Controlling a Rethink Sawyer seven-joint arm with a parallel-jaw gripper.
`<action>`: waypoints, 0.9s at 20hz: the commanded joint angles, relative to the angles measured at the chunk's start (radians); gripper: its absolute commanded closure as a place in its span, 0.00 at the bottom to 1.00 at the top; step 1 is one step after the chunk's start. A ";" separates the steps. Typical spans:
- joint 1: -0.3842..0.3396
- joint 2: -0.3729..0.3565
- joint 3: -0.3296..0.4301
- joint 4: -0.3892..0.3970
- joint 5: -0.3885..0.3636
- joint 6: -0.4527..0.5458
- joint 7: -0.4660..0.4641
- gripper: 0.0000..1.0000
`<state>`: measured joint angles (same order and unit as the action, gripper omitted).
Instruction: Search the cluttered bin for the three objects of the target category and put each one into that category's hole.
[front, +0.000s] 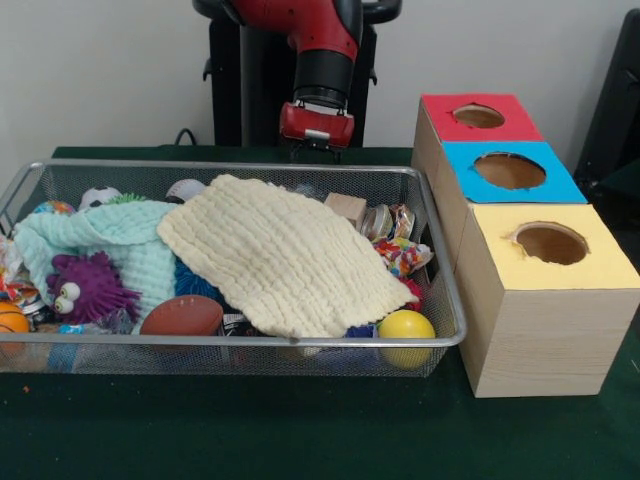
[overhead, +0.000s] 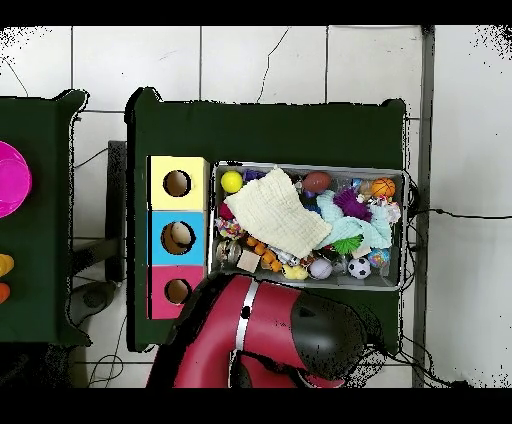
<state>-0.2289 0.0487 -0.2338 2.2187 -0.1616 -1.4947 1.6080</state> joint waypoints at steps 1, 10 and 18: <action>-0.007 0.080 0.059 -0.161 0.139 -0.145 0.214 0.00; -0.006 0.089 0.061 -0.155 0.156 -0.172 0.215 0.00; 0.000 0.080 0.061 -0.151 0.160 -0.151 0.214 0.00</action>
<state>-0.2290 0.0824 -0.2339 2.1937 -0.0753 -1.6364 1.6080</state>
